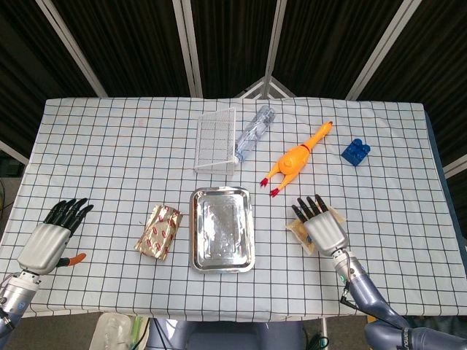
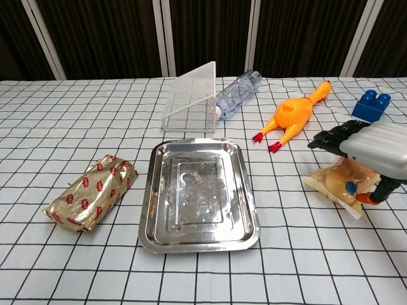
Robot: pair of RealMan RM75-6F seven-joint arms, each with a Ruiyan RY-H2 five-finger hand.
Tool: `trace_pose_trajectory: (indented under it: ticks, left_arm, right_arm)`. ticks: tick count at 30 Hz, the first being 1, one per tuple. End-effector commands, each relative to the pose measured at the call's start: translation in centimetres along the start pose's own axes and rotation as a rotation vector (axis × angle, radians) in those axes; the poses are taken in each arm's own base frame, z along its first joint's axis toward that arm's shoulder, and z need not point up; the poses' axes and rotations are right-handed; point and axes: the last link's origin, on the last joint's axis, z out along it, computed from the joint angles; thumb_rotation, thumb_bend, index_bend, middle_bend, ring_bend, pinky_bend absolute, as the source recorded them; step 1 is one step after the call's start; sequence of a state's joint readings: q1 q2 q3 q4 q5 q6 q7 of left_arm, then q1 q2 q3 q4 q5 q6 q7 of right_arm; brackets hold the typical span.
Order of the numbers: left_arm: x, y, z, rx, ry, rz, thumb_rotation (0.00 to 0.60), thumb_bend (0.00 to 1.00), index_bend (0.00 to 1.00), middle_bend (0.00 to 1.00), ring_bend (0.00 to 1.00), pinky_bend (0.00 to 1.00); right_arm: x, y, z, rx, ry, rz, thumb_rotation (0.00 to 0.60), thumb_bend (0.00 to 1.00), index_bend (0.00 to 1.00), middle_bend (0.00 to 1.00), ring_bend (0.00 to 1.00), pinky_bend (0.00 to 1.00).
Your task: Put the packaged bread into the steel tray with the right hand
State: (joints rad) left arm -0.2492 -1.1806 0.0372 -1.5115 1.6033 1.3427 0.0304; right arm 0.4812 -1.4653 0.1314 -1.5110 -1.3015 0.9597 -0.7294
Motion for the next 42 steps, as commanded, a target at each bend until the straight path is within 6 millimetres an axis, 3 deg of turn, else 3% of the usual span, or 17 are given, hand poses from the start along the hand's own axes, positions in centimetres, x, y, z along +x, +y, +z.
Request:
trace_pose_trajectory:
  ticks: [1, 3, 5, 10, 18, 24, 28, 30, 31, 34, 42]
  left_arm:
    - [0.0, 0.0, 0.0, 0.002, -0.003, -0.002, 0.6, 0.07, 0.0, 0.0, 0.0, 0.03]
    - [0.0, -0.1, 0.0, 0.004, -0.005, -0.002, 0.6, 0.07, 0.0, 0.0, 0.0, 0.03]
    - [0.1, -0.1, 0.0, 0.004, -0.006, -0.004, 0.6, 0.07, 0.0, 0.0, 0.0, 0.03]
    - [0.1, -0.1, 0.0, 0.004, -0.009, -0.007, 0.6, 0.07, 0.0, 0.0, 0.0, 0.03]
    - [0.0, 0.0, 0.0, 0.001, -0.015, -0.004, 0.6, 0.07, 0.0, 0.0, 0.0, 0.03]
    - [0.0, 0.2, 0.0, -0.008, -0.016, -0.004, 0.6, 0.07, 0.0, 0.0, 0.0, 0.03]
    - [0.1, 0.1, 0.0, -0.012, -0.014, -0.008, 0.6, 0.07, 0.0, 0.0, 0.0, 0.03]
    - [0.2, 0.2, 0.0, -0.015, -0.014, -0.011, 0.6, 0.07, 0.0, 0.0, 0.0, 0.03]
    - [0.2, 0.2, 0.0, -0.02, -0.018, -0.012, 0.6, 0.07, 0.0, 0.0, 0.0, 0.03]
    - [0.2, 0.1, 0.1, -0.022, -0.023, -0.014, 0.6, 0.07, 0.0, 0.0, 0.0, 0.03]
    - [0.4, -0.2, 0.4, -0.021, -0.026, -0.026, 0.6, 0.07, 0.0, 0.0, 0.0, 0.03]
  right_arm:
    - [0.2, -0.8, 0.5, 0.013, -0.008, -0.009, 0.6, 0.31, 0.15, 0.08, 0.0, 0.11]
    - [0.3, -1.0, 0.6, 0.012, -0.011, -0.013, 0.6, 0.32, 0.28, 0.17, 0.04, 0.2]
    - [0.3, -1.1, 0.7, 0.008, -0.015, -0.015, 0.6, 0.34, 0.4, 0.3, 0.16, 0.31]
    - [0.1, -1.1, 1.0, 0.0, -0.027, -0.014, 0.6, 0.37, 0.55, 0.43, 0.29, 0.43]
    - [0.9, -1.2, 0.7, 0.007, 0.017, -0.02, 0.6, 0.38, 0.57, 0.45, 0.3, 0.44]
    - [2.9, -2.1, -0.1, 0.022, 0.076, -0.057, 0.6, 0.38, 0.57, 0.45, 0.3, 0.44]
    - [5.2, -4.0, -0.3, 0.046, 0.121, -0.069, 0.6, 0.38, 0.57, 0.45, 0.3, 0.44]
    - [6.7, -5.6, -0.2, 0.072, 0.146, -0.073, 0.6, 0.38, 0.57, 0.45, 0.31, 0.45]
    - [8.3, -7.4, 0.3, 0.114, 0.186, -0.084, 0.6, 0.38, 0.57, 0.45, 0.32, 0.45]
    - [10.1, -9.6, 1.2, 0.113, 0.197, -0.096, 0.6, 0.38, 0.57, 0.46, 0.32, 0.47]
    - [12.7, -14.8, 2.7, 0.137, 0.188, -0.09, 0.6, 0.38, 0.57, 0.46, 0.32, 0.47]
